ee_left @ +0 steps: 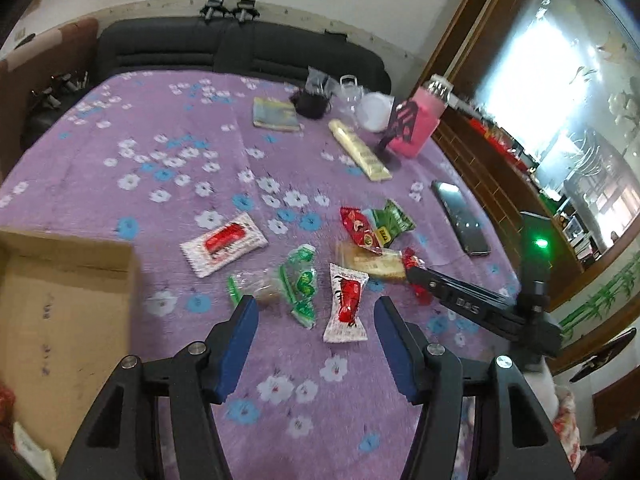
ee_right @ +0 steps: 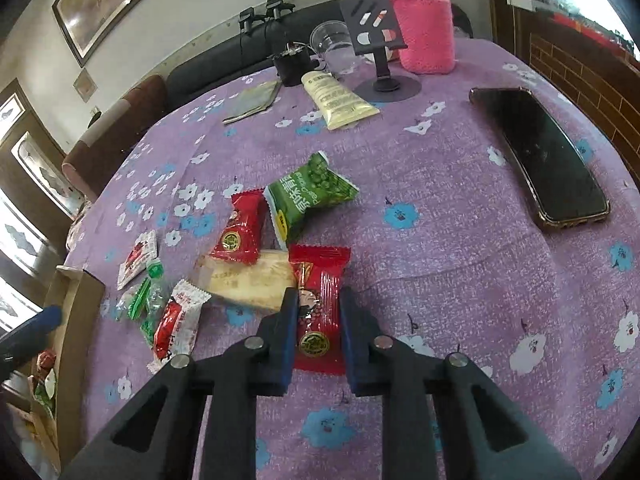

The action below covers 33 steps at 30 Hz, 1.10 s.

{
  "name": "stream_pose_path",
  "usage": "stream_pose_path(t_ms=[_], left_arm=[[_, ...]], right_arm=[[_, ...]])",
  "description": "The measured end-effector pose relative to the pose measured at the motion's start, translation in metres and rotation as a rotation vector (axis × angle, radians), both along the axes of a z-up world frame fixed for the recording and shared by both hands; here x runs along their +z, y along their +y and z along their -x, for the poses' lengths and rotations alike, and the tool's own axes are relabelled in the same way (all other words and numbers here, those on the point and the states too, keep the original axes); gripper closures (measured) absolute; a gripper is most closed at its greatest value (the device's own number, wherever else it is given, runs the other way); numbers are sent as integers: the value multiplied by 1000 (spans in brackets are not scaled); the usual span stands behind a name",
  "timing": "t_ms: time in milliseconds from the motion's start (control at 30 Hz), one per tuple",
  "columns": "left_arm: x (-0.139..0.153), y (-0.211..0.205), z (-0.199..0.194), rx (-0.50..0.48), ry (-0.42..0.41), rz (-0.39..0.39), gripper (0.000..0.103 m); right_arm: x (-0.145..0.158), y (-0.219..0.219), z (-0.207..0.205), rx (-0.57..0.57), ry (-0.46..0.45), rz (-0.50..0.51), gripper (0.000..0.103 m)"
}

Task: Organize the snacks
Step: 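Grasp the white red-sausage packet with the left gripper while the right grasps a red candy bag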

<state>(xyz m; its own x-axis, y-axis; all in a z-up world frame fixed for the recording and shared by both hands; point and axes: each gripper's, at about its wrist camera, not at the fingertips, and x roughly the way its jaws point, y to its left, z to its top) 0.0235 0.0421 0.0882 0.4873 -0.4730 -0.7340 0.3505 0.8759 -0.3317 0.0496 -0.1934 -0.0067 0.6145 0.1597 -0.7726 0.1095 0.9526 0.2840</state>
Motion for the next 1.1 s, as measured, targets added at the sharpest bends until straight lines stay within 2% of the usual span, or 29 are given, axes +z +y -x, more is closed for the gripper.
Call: stream_pose_path(t_ms=[200,400,533,567,633,733,933,1100], left_arm=[[-18,-46,-4,-96,-24,-121,40],[-40,-68,-19,-123,7,-164,40],[-48,-87,-21,-167,-19,-232,42],[-50,-92,-21,-181,-19,-252,48],[-55,-99,-22,-191,-8,-292,81],[-54,-96,-20,-174,-9,-285,82],[-28,-65,0,-115,-30,-189,82],[11,-4,37,-15,-78,-80,82]], right_arm=[[0,-12,3,-4,10,-59,85],[2,-23,5,-27,4,-111,85],[3,-25,6,-33,-1,-122,85],[3,-25,7,-35,-3,-123,85],[3,-25,7,-37,-4,-124,85],[3,-25,8,-41,-8,-122,85],[10,-24,13,-35,-50,-130,84],[18,-15,19,0,-104,-128,84]])
